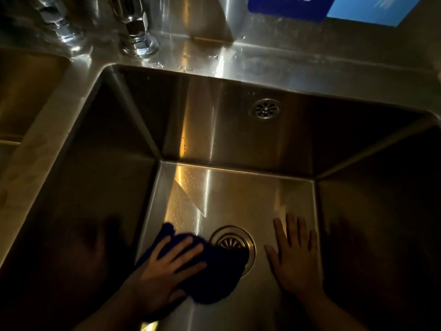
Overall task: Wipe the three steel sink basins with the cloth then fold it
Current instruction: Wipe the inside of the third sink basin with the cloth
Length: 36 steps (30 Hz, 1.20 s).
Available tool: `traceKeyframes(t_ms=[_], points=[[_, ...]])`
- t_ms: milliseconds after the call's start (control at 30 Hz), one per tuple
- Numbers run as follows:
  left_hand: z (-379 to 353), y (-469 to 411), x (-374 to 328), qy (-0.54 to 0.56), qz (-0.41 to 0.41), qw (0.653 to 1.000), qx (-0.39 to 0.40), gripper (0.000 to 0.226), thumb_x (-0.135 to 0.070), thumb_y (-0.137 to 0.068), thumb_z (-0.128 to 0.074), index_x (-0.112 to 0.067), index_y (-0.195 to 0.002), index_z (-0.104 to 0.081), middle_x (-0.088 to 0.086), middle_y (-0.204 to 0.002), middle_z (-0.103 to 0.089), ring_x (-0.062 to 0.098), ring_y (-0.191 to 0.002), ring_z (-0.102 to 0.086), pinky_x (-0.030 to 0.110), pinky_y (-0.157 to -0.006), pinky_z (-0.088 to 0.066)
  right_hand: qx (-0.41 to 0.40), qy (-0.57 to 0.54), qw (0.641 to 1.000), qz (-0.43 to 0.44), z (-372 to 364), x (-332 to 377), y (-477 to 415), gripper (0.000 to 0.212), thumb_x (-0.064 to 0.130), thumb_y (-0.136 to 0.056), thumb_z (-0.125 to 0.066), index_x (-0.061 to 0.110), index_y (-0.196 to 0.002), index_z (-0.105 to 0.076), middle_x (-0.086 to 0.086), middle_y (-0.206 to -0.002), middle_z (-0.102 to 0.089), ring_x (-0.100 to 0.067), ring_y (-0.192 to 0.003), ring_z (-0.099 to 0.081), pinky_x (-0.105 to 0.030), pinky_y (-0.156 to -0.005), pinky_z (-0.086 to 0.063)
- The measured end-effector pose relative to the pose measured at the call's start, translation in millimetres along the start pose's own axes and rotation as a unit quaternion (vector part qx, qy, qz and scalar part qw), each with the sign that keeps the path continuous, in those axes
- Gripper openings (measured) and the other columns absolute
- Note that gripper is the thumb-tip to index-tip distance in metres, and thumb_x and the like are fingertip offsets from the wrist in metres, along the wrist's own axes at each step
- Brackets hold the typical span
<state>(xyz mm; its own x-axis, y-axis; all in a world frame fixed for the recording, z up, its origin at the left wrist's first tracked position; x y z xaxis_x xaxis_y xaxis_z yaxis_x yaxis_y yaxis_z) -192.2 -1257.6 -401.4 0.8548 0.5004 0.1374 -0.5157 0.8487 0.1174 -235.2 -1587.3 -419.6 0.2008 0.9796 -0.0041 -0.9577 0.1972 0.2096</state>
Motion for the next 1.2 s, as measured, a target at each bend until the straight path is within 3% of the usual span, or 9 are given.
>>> traceKeyframes(t_ms=[100,267,333,533,633,767,867,1033,1200], points=[[7.7,-60.3,40.8,0.083,0.056,0.995,0.029,0.062,-0.057,-0.082,-0.040,-0.035,-0.140,-0.042,0.001,-0.150,-0.038,0.031,-0.137,-0.035,0.062,-0.101,-0.038,-0.007,-0.002,1.000,0.005,-2.3,-1.6,0.1,0.069,0.061,-0.092,-0.026,0.028,-0.152,-0.017,-0.007,-0.162,-0.006,-0.031,-0.148,-0.002,-0.057,-0.116,-0.012],[-13.2,-128.2,104.6,0.105,0.222,0.965,0.086,0.059,-0.059,-0.093,-0.017,-0.042,-0.148,-0.003,-0.006,-0.160,0.007,0.021,-0.147,0.009,0.056,-0.115,0.000,-0.021,-0.003,1.000,0.005,-7.3,-3.3,0.5,0.069,0.062,-0.091,-0.024,0.029,-0.152,-0.017,-0.006,-0.162,-0.007,-0.032,-0.148,-0.005,-0.057,-0.115,-0.014],[-14.4,-132.1,107.4,0.100,0.237,0.963,0.077,0.059,-0.058,-0.092,-0.012,-0.041,-0.148,-0.011,-0.007,-0.161,-0.001,0.020,-0.148,0.001,0.056,-0.116,-0.003,-0.026,-0.005,1.000,0.009,-7.5,-4.3,0.0,0.070,0.062,-0.091,-0.026,0.030,-0.152,-0.015,-0.006,-0.162,-0.006,-0.032,-0.148,-0.005,-0.057,-0.115,-0.012],[3.9,-117.3,76.9,0.154,0.241,0.958,0.034,0.052,-0.050,-0.093,-0.031,-0.037,-0.144,-0.033,0.003,-0.158,-0.023,0.029,-0.144,-0.022,0.057,-0.107,-0.024,-0.016,-0.004,1.000,0.002,-5.2,-3.7,-0.1,0.070,0.062,-0.092,-0.025,0.030,-0.153,-0.012,-0.006,-0.162,-0.003,-0.032,-0.148,-0.002,-0.057,-0.116,-0.009],[15.4,-91.6,29.9,0.143,0.190,0.971,0.002,0.050,-0.048,-0.087,-0.035,-0.033,-0.131,-0.053,0.007,-0.144,-0.048,0.032,-0.129,-0.045,0.053,-0.095,-0.038,-0.011,0.002,1.000,-0.002,-5.0,-3.9,-0.2,0.070,0.064,-0.092,-0.023,0.031,-0.153,-0.008,-0.005,-0.162,0.001,-0.031,-0.148,0.001,-0.055,-0.117,-0.005],[19.9,-74.4,-35.8,0.150,0.133,0.980,-0.015,0.036,-0.043,-0.077,-0.046,-0.029,-0.107,-0.061,0.005,-0.122,-0.063,0.029,-0.112,-0.046,0.043,-0.085,-0.035,-0.004,-0.006,1.000,-0.001,-5.8,-4.4,-0.7,0.071,0.064,-0.092,-0.022,0.030,-0.153,-0.005,-0.006,-0.162,0.004,-0.030,-0.148,0.004,-0.056,-0.116,-0.007],[26.1,-77.7,-68.2,0.186,0.105,0.977,-0.025,0.029,-0.043,-0.078,-0.055,-0.029,-0.102,-0.062,-0.002,-0.109,-0.065,0.025,-0.105,-0.056,0.042,-0.082,-0.038,-0.003,-0.010,1.000,-0.008,-6.0,-4.9,0.5,0.071,0.064,-0.092,-0.021,0.030,-0.153,-0.005,-0.005,-0.162,0.003,-0.029,-0.149,0.003,-0.056,-0.116,-0.008],[34.3,-92.6,-80.2,0.214,0.175,0.961,0.001,0.023,-0.045,-0.082,-0.055,-0.028,-0.098,-0.061,-0.003,-0.101,-0.064,0.021,-0.093,-0.061,0.041,-0.077,-0.048,-0.005,-0.009,1.000,-0.004,-5.6,-4.2,1.3,0.072,0.063,-0.092,-0.023,0.030,-0.153,-0.004,-0.005,-0.162,0.004,-0.029,-0.149,0.004,-0.057,-0.116,-0.011],[33.3,-109.5,-80.0,0.233,0.293,0.926,0.055,0.033,-0.041,-0.075,-0.066,-0.026,-0.104,-0.059,0.006,-0.119,-0.058,0.028,-0.107,-0.056,0.043,-0.080,-0.043,-0.008,-0.003,1.000,-0.011,-5.1,-2.1,0.5,0.072,0.064,-0.092,-0.020,0.030,-0.153,-0.003,-0.006,-0.162,0.004,-0.028,-0.149,0.005,-0.057,-0.116,-0.011]])
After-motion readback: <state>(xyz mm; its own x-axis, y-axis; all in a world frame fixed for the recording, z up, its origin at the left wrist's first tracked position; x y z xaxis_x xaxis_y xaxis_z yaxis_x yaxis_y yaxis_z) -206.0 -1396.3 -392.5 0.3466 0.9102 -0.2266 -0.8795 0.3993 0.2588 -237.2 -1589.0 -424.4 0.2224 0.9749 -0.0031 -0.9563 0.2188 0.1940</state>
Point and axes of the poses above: each hand's wrist, its own y-axis away from the middle knuckle, its own z-axis out of the back of the hand, x = y × z, the point moved 3 cm from there along -y, towards the middle knuckle
